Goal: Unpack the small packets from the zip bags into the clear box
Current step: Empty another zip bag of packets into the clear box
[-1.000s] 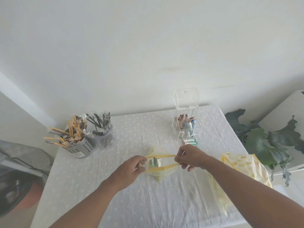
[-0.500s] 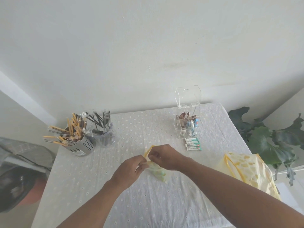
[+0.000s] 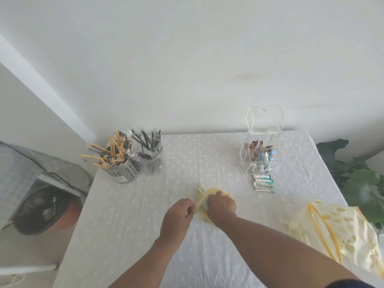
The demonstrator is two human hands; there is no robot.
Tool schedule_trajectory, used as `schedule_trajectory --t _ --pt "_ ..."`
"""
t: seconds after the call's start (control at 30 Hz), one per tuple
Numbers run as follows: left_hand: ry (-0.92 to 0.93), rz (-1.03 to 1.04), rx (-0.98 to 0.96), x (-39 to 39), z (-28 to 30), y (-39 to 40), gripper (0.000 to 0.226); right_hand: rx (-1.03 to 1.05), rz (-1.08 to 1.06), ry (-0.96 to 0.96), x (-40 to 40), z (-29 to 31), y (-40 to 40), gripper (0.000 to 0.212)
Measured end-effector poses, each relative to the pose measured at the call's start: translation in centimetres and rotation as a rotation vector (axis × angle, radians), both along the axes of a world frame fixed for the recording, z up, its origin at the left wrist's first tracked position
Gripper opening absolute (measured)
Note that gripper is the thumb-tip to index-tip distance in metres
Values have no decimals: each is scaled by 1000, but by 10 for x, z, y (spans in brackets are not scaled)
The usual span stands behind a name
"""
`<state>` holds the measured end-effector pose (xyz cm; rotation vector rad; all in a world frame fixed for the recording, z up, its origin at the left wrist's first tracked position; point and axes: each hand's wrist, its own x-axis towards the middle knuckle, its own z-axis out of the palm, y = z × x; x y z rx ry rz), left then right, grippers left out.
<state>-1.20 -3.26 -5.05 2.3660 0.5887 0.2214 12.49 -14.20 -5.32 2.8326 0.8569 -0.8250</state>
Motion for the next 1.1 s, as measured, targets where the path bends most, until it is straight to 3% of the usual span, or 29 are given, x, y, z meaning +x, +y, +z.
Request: schedule_trajectory --t 0.23,0.4,0.57,0.7,0.77,0.93,1.1 --pt "52 11 -5 -10 -15 -4 19 134 -89 118 -5 -4 -19 34" --pt "57 11 -22 -7 -17 -3 20 273 -32 174 8 11 -52 21" --pt "35 -9 -55 7 -9 -9 18 316 166 19 15 28 -86 26" --pt "-14 -23 -56 24 5 -20 20 478 287 -66 15 34 -105 21" --pt "-14 -43 -61 30 8 -23 20 578 178 -41 17 36 -111 21" --pt "17 -92 -69 37 12 -27 23 778 -345 209 27 59 -128 20" --pt "34 -118 -60 43 15 -27 23 763 -423 312 32 70 -139 25"
